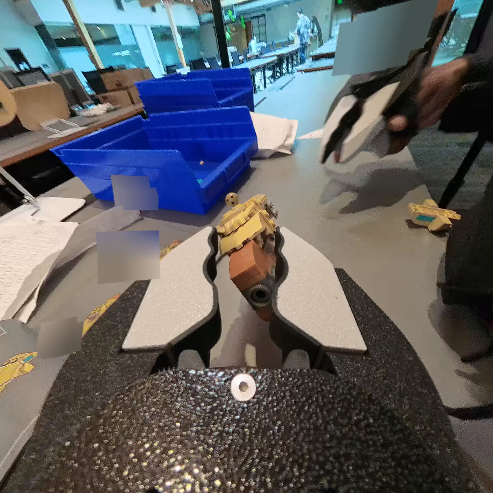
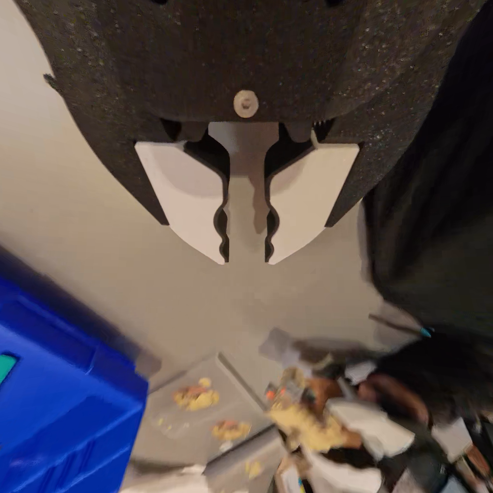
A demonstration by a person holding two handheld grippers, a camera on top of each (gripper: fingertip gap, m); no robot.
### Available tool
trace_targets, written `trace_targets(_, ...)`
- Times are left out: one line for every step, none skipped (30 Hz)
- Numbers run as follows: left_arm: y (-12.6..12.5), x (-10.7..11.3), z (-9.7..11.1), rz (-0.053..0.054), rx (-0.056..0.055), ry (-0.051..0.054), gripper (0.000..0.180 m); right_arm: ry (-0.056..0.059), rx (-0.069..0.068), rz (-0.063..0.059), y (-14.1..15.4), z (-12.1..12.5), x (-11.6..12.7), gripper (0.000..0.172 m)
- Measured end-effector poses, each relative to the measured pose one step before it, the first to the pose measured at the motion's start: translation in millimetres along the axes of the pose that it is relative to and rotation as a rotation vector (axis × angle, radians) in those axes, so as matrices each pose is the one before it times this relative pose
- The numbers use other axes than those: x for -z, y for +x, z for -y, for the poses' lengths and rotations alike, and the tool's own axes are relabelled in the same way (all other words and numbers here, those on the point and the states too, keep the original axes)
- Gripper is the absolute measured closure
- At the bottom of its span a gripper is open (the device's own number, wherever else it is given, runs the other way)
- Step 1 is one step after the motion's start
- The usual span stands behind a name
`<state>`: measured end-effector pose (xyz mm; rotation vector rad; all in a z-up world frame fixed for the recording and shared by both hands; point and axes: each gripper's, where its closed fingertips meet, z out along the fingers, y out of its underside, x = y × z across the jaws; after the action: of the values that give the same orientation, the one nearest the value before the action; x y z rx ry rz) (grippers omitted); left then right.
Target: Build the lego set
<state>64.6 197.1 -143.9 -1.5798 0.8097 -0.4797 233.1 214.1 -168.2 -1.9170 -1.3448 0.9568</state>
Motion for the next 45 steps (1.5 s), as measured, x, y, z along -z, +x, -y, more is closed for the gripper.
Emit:
trace_targets(2.49, -0.5, -2.31, -0.0141, 0.0021, -0.0188, 0.141, -0.0237, 0.0284, -0.01, -11.47, -11.52, 10.54, 0.146)
trace_targets(1.64, -0.81, -1.87, -0.0084, 0.002, -0.0156, 0.14, -0.0154, 0.0182, -0.0158, -11.45, -9.28, 9.13, 0.146)
trace_targets(1.43, -1.13, -1.5, -0.0044, -0.0039, -0.0123, 0.14, -0.0128, 0.0058, -0.02, -10.77, -8.07, 7.68, 0.146)
trace_targets(1.31, -1.39, -1.54, -0.0047, -0.0064, -0.0135, 0.14, -0.0139, -0.0093, -0.0176, -10.36, -7.52, 6.29, 0.145)
trace_targets(1.4, -1.55, -1.81, -0.0051, -0.0068, -0.0148, 0.14, -0.013, -0.0205, -0.0131, -10.06, -7.38, 4.83, 0.144)
trace_targets(0.83, -1.58, -1.49, -0.0015, -0.005, -0.013, 0.14, -0.0051, -0.0235, -0.0209, -8.6, -6.67, 3.85, 0.144)
trace_targets(0.69, -1.46, -1.16, 0.0001, -0.0037, -0.01, 0.14, -0.0002, -0.0248, -0.0259, -7.21, -6.61, 2.65, 0.143)
trace_targets(0.9, -1.32, -0.8, -0.003, -0.0032, -0.0082, 0.14, 0.0018, -0.0122, -0.0215, -6.8, -5.94, 0.73, 0.143)
trace_targets(0.81, -0.92, -0.23, -0.0035, -0.0019, -0.0034, 0.14, -0.0061, 0.0097, -0.0111, -6.59, -4.83, -1.88, 0.143)
trace_targets(0.13, -0.65, 0.03, 0.0002, -0.0009, -0.0009, 0.14, -0.023, 0.0131, -0.0088, -4.62, -5.02, -3.97, 0.141)
trace_targets(-0.02, -0.51, -0.11, 0.0018, -0.0012, -0.002, 0.14, -0.0254, 0.0093, -0.0241, -0.8, -3.88, -4.53, 0.137)
trace_targets(0.28, -0.22, -0.38, 0.0015, -0.0033, -0.0023, 0.14, -0.0044, 0.0059, -0.0334, 0.48, -1.41, -3.1, 0.133)
trace_targets(0.24, 0.28, 0.28, 0.0032, -0.0054, 0.0027, 0.14, 0.0137, 0.0045, -0.0242, -0.71, -0.11, -1.13, 0.132)
trace_targets(0.29, 0.46, 0.53, 0.0046, -0.0075, 0.0048, 0.14, 0.0198, 0.0017, -0.0221, -0.46, -0.1, -0.24, 0.131)
trace_targets(0.37, 0.16, 0.22, 0.0022, -0.0062, 0.0016, 0.14, 0.0118, 0.0049, -0.019, -0.52, -1.77, -0.63, 0.129)
trace_targets(0.37, -0.37, -0.53, -0.0009, -0.0023, -0.0038, 0.14, -0.001, 0.0143, -0.0207, 0.14, -3.56, -1.39, 0.125)
trace_targets(-0.01, -0.85, -0.84, -0.0011, 0.001, -0.0078, 0.14, -0.0037, 0.0276, -0.0288, 1.63, -3.27, -1.51, 0.121)
trace_targets(-0.16, -0.9, -1.11, -0.001, 0.003, -0.0091, 0.14, 0.0002, 0.0332, -0.0254, 1.29, -2.02, -1.32, 0.117)
trace_targets(-0.32, -0.65, -0.77, -0.0001, 0.0034, -0.0071, 0.14, 0.0056, 0.0213, -0.0121, 0.26, -0.95, -1.56, 0.113)
trace_targets(-0.3, -0.39, -0.39, 0.0015, 0.002, -0.0034, 0.14, 0.0003, 0.0002, 0.0064, -1.28, -1.4, -2.4, 0.109)
trace_targets(-0.27, -0.24, -0.23, 0.0018, 0.0007, -0.0018, 0.14, -0.0018, -0.0111, 0.016, -2.03, -1.58, -2.83, 0.105)
trace_targets(-0.26, -0.15, -0.28, 0.0021, 0.0003, -0.0021, 0.14, 0.0075, -0.0099, 0.0151, -1.89, -0.03, -2.78, 0.101)
trace_targets(-0.22, -0.29, -0.42, 0.0018, 0.0006, -0.0039, 0.14, 0.0116, -0.0074, 0.0125, -1.83, 1.02, -2.84, 0.101)
trace_targets(-0.01, -0.44, -0.82, -0.0005, 0.0024, -0.0068, 0.14, 0.0102, -0.0049, 0.0083, -1.45, 1.37, -3.05, 0.106)
trace_targets(0.11, -0.6, -1.32, -0.0032, 0.0052, -0.0104, 0.14, 0.0099, 0.0005, 0.0071, -1.67, 1.76, -2.74, 0.111)
trace_targets(0.27, -0.58, -1.71, -0.0061, 0.0061, -0.0128, 0.14, 0.0121, 0.0057, 0.0041, -1.37, 2.36, -2.19, 0.116)
trace_targets(0.12, -0.52, -1.79, -0.0053, 0.0056, -0.0136, 0.14, 0.0119, 0.0078, 0.0005, -0.86, 2.78, -1.61, 0.121)
trace_targets(0.15, -0.4, -1.98, -0.0043, 0.0043, -0.0135, 0.14, 0.0064, 0.0075, -0.0031, 0.13, 2.05, -1.27, 0.126)
trace_targets(0.43, -0.2, -2.18, -0.0063, 0.0014, -0.0142, 0.14, 0.0038, 0.0064, -0.0025, 0.84, 1.63, -0.91, 0.131)
trace_targets(0.93, -0.15, -2.61, -0.0091, -0.0018, -0.017, 0.14, 0.0002, 0.0047, 0.0071, 0.34, 1.2, -0.96, 0.136)
trace_targets(0.65, 0.09, -2.57, -0.0067, -0.005, -0.0149, 0.14, -0.0038, 0.0039, 0.0109, 0.6, 0.6, -1.15, 0.136)
trace_targets(1.08, 0.16, -2.14, -0.0077, -0.0088, -0.0123, 0.14, -0.0042, 0.0034, 0.0097, 1.16, 0.73, -1.04, 0.136)
trace_targets(1.78, 0.36, -1.94, -0.0143, -0.0084, -0.01, 0.14, -0.0023, 0.0027, 0.0061, 2.06, 1.52, -1.08, 0.136)
trace_targets(1.39, 0.46, -2.18, -0.0142, -0.0018, -0.0119, 0.14, -0.0017, 0.0043, 0.0072, 2.15, 2.11, -1.12, 0.136)
trace_targets(0.9, 0.35, -2.92, -0.0108, 0.0007, -0.0164, 0.14, -0.0004, 0.0067, 0.0105, 1.69, 2.81, -1.2, 0.136)
trace_targets(0.45, 0.43, -3.0, -0.007, -0.0045, -0.0152, 0.14, 0.0014, 0.0089, 0.0091, 2.04, 3.59, -1.36, 0.136)
trace_targets(-0.06, 0.5, -2.48, -0.002, -0.0067, -0.012, 0.14, 0.0001, 0.0089, 0.0054, 2.66, 3.7, -1.47, 0.137)
trace_targets(0.18, 0.51, -2.44, -0.0029, -0.0062, -0.0115, 0.14, 0.0053, 0.0056, 0.0058, 2.95, 4.64, -1.28, 0.152)
trace_targets(0.24, 0.81, -1.01, -0.0037, -0.0011, -0.003, 0.14, 0.0199, 0.0024, 0.013, 2.14, 6.56, -0.75, 0.172)
trace_targets(0.27, 0.94, -0.79, -0.0062, 0.0045, -0.0009, 0.14, 0.0205, -0.0029, 0.0133, 2.36, 6.68, -1.58, 0.172)
trace_targets(0.06, 0.87, -0.6, -0.0067, 0.0077, -0.0011, 0.14, 0.0055, -0.0057, 0.0174, 1.79, 4.37, -2.45, 0.172)
trace_targets(-0.11, 0.78, -0.77, -0.005, 0.0078, -0.0012, 0.14, -0.0099, -0.0016, 0.0123, 2.18, 1.58, -3.23, 0.172)
trace_targets(-0.3, 0.76, -0.62, -0.0027, 0.0068, -0.0014, 0.14, -0.023, 0.0071, 0.0035, 2.79, -1.03, -3.55, 0.172)
trace_targets(-0.39, 0.67, -0.63, -0.0006, 0.0054, -0.0013, 0.14, -0.024, 0.0152, -0.0085, 3.84, -2.3, -3.22, 0.172)
trace_targets(-0.71, 0.6, -0.57, 0.0018, 0.0046, -0.0011, 0.14, -0.0171, 0.0193, -0.0181, 4.49, -1.92, -2.42, 0.169)
